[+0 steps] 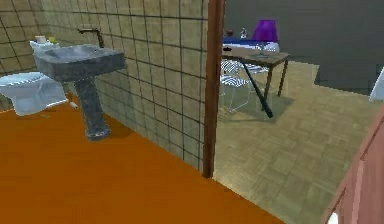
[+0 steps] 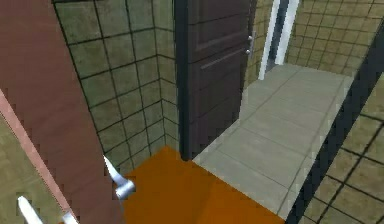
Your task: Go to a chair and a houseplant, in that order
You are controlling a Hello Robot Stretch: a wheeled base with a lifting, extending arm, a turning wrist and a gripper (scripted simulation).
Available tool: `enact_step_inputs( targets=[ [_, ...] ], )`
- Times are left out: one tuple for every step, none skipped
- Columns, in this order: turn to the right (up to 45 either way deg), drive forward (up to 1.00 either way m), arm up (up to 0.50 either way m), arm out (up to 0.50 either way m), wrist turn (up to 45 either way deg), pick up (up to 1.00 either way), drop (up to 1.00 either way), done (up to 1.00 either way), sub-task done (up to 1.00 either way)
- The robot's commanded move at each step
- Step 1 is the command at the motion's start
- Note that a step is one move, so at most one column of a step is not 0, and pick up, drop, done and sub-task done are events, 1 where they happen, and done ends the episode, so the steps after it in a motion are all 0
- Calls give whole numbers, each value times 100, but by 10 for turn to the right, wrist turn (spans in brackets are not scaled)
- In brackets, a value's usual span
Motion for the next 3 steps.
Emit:
enact_step_inputs(
  targets=[
    [0,35,0,0,0,0,0,0,0],
    [270,0,0,0,0,0,0,0,0],
    [0,100,0,0,0,0,0,0,0]
  ],
)
